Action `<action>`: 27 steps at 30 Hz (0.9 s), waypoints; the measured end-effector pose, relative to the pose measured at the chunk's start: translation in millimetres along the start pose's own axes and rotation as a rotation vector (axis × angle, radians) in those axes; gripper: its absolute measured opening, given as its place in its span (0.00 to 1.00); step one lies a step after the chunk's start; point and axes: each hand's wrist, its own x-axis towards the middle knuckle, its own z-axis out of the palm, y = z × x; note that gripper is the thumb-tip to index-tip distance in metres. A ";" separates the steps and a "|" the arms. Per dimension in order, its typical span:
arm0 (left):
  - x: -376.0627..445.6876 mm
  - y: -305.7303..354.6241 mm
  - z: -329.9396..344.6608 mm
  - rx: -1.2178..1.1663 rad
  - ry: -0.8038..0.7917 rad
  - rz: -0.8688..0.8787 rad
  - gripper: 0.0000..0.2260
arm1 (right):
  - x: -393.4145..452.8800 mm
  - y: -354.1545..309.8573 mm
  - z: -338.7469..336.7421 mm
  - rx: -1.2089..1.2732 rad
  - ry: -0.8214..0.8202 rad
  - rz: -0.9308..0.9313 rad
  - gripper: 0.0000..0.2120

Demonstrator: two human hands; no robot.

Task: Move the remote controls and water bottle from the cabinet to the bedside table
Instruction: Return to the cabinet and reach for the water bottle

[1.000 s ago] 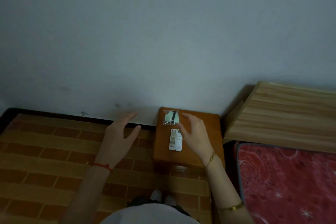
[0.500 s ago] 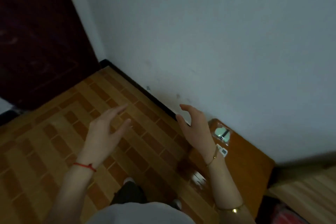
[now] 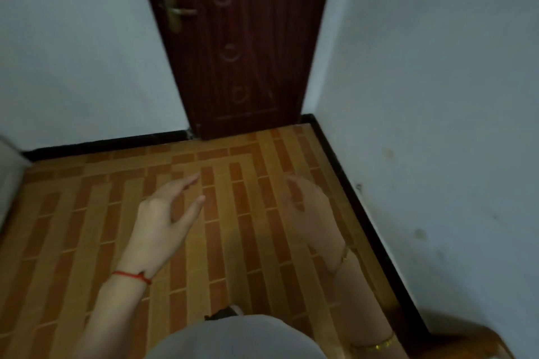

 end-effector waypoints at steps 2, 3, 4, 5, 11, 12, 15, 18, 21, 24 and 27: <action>8.2 -24.6 -23.2 0.031 0.060 -0.054 0.20 | 26.9 -29.3 21.6 -0.003 -0.056 -0.048 0.21; 10.5 -36.5 -34.1 0.042 0.090 -0.085 0.20 | 39.2 -43.0 32.5 -0.005 -0.080 -0.081 0.21; 11.9 -47.6 -44.3 0.048 0.121 -0.116 0.20 | 50.6 -55.7 43.5 -0.003 -0.107 -0.116 0.21; 13.0 -57.7 -53.6 0.052 0.153 -0.149 0.20 | 61.3 -68.3 54.2 0.000 -0.136 -0.151 0.21; 14.8 -114.4 -90.0 0.047 0.277 -0.318 0.18 | 113.5 -124.6 117.1 -0.032 -0.335 -0.294 0.22; 16.1 -122.7 -94.4 0.048 0.298 -0.342 0.18 | 121.6 -132.2 127.4 -0.032 -0.367 -0.316 0.22; 25.1 -148.7 -106.8 0.044 0.360 -0.417 0.18 | 149.6 -154.0 161.3 -0.046 -0.433 -0.379 0.21; 44.1 -176.8 -119.8 0.065 0.413 -0.476 0.18 | 184.0 -178.6 195.1 -0.049 -0.492 -0.430 0.21; 74.1 -206.1 -138.4 0.065 0.465 -0.517 0.18 | 226.4 -210.2 224.4 -0.029 -0.553 -0.487 0.20; 113.6 -232.6 -165.1 0.079 0.536 -0.550 0.19 | 277.3 -252.2 250.1 -0.021 -0.602 -0.555 0.20; 155.3 -257.7 -195.1 0.104 0.612 -0.585 0.18 | 329.4 -300.1 277.6 -0.005 -0.623 -0.635 0.19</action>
